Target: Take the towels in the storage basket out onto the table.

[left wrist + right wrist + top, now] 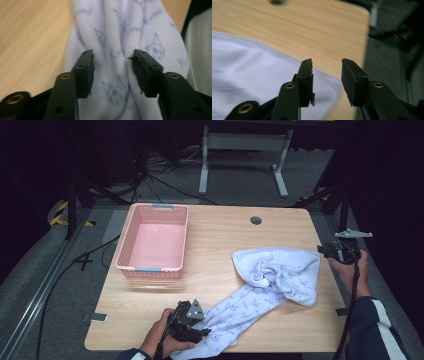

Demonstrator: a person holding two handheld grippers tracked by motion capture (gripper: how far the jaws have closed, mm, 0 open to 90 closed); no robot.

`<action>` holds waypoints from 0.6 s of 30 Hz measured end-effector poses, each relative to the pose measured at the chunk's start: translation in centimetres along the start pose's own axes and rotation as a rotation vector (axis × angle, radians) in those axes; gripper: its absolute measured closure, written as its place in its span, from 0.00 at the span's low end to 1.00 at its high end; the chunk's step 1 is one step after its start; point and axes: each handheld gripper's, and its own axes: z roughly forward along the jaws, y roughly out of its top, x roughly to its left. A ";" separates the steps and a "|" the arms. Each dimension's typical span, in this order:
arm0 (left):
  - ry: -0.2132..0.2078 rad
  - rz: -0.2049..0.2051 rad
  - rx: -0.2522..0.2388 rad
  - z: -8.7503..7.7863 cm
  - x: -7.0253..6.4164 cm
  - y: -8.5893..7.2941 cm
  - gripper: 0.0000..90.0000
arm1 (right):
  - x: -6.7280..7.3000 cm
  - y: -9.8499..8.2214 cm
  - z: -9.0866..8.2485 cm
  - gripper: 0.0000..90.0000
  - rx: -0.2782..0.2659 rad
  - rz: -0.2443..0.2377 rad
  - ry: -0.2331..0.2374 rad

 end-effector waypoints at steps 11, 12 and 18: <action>-0.003 -0.004 0.045 2.1 1.7 1.5 0.62 | 8.9 2.7 9.3 0.50 0.226 -0.315 0.230; -0.009 -0.005 0.040 2.2 1.7 1.5 0.65 | 8.8 2.7 10.0 0.50 0.242 -0.308 0.225; -0.003 0.023 0.065 1.8 1.0 1.3 0.88 | 8.0 3.3 11.7 0.56 0.231 -0.250 0.256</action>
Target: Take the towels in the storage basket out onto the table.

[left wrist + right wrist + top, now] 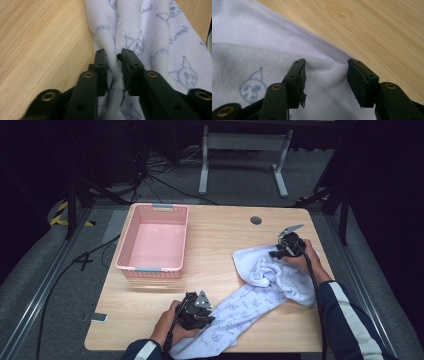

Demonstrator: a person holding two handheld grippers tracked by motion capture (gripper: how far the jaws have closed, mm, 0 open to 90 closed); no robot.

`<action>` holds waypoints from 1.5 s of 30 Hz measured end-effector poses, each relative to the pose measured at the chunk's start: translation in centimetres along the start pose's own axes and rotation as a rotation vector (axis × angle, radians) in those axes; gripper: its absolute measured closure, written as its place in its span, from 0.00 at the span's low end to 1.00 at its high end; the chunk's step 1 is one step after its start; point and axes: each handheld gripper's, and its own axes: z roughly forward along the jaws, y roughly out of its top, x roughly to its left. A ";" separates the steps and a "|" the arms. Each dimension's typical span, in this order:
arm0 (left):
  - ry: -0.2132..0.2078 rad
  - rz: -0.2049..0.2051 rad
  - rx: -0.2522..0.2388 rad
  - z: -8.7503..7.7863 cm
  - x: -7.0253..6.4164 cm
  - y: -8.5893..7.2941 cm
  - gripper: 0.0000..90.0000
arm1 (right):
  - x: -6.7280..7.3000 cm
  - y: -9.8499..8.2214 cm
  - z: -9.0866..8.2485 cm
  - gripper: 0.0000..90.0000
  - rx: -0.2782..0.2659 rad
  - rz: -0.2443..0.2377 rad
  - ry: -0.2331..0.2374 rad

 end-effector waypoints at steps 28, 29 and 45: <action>0.073 -0.146 -0.172 -3.9 1.2 -2.7 0.62 | -2.3 -1.5 -4.8 0.50 -0.146 0.129 -0.127; 0.067 -0.148 -0.181 -3.5 1.8 -1.9 0.61 | -1.5 -1.7 -5.3 0.51 -0.159 0.097 -0.097; 0.090 -0.074 -0.168 4.0 7.5 9.3 0.57 | 8.5 -9.9 -8.9 0.46 -0.106 -0.155 0.235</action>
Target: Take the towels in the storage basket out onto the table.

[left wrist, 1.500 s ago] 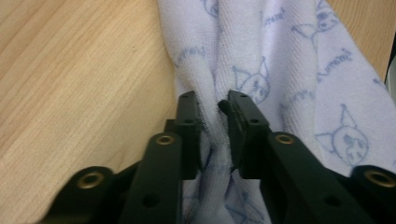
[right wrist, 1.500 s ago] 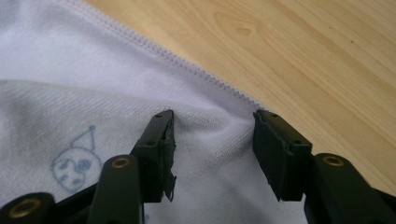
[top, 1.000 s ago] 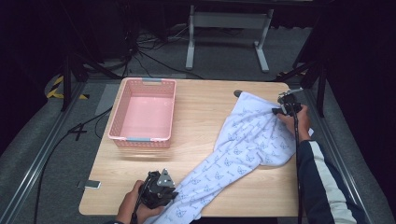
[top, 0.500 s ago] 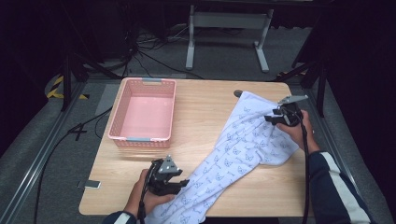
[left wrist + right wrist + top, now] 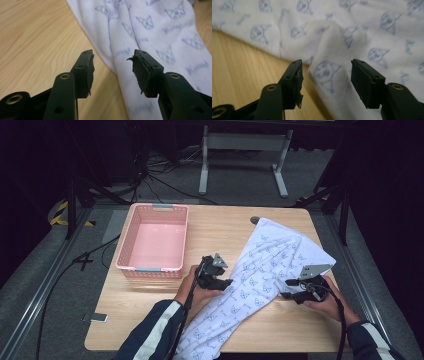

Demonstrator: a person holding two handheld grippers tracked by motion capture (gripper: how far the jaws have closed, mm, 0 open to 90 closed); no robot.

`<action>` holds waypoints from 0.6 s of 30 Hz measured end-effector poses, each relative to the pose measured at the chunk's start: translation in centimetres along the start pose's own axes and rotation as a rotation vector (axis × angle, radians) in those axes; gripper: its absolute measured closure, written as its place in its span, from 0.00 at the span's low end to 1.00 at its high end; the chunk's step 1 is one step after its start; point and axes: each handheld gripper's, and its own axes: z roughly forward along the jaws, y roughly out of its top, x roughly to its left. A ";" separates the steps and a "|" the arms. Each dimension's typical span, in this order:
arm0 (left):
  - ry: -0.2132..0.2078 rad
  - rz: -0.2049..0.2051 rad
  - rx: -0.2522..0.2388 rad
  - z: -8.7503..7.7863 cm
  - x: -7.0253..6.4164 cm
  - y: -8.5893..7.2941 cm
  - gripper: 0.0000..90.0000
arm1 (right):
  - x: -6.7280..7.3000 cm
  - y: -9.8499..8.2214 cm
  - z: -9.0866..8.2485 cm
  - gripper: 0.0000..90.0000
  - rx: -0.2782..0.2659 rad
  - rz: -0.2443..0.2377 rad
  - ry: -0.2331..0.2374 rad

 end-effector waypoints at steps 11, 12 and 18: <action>0.016 0.062 0.084 6.0 1.2 3.4 0.67 | -0.6 -1.8 0.4 0.86 0.021 0.015 -0.192; 0.009 0.072 0.076 6.1 1.3 3.5 0.71 | -0.7 -1.8 0.4 0.89 0.017 0.015 -0.197; 0.164 0.087 0.108 6.0 2.2 3.9 0.97 | -0.8 -1.1 -0.6 0.94 -0.045 0.023 -0.290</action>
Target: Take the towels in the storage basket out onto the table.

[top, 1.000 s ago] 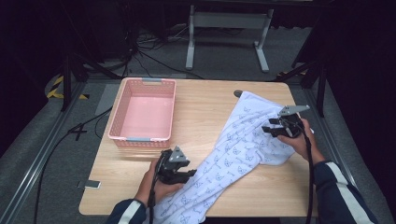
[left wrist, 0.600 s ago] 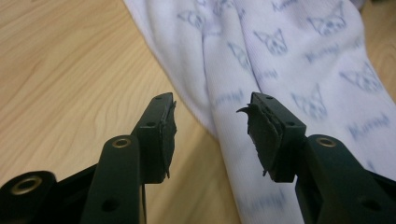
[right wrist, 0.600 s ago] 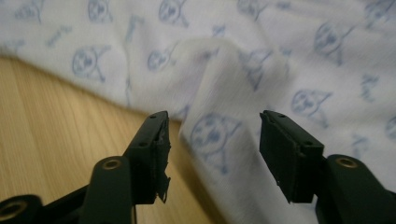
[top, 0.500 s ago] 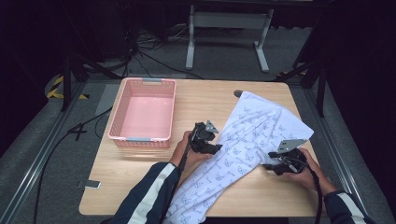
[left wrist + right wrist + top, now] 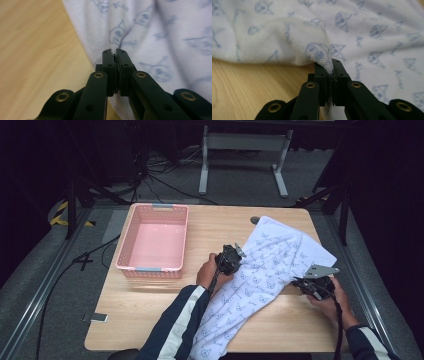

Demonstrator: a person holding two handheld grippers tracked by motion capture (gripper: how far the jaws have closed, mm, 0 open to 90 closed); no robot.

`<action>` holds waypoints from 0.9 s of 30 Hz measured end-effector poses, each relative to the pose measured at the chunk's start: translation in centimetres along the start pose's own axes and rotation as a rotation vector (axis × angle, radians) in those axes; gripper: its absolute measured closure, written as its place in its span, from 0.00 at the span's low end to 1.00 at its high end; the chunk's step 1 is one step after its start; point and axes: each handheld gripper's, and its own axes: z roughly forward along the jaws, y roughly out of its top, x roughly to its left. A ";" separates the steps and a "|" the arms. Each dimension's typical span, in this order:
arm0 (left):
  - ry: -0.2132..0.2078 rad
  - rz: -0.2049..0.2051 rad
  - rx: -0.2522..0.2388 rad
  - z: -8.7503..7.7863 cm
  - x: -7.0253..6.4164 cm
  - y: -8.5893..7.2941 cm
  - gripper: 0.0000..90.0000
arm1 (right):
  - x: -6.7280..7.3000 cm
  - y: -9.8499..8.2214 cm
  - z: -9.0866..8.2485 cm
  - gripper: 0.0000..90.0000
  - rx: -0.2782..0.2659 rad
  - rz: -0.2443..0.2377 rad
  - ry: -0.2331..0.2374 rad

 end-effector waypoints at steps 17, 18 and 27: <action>0.137 -0.141 0.008 0.3 4.1 -0.6 0.85 | -5.9 1.6 2.0 0.94 0.034 0.146 -0.203; 0.140 -0.134 0.009 0.3 3.9 -0.4 0.79 | -6.1 1.7 2.5 0.94 0.046 0.165 -0.212; 0.016 -0.086 0.023 -1.3 2.0 -1.0 0.60 | -2.3 2.7 1.0 0.58 -0.011 0.127 -0.104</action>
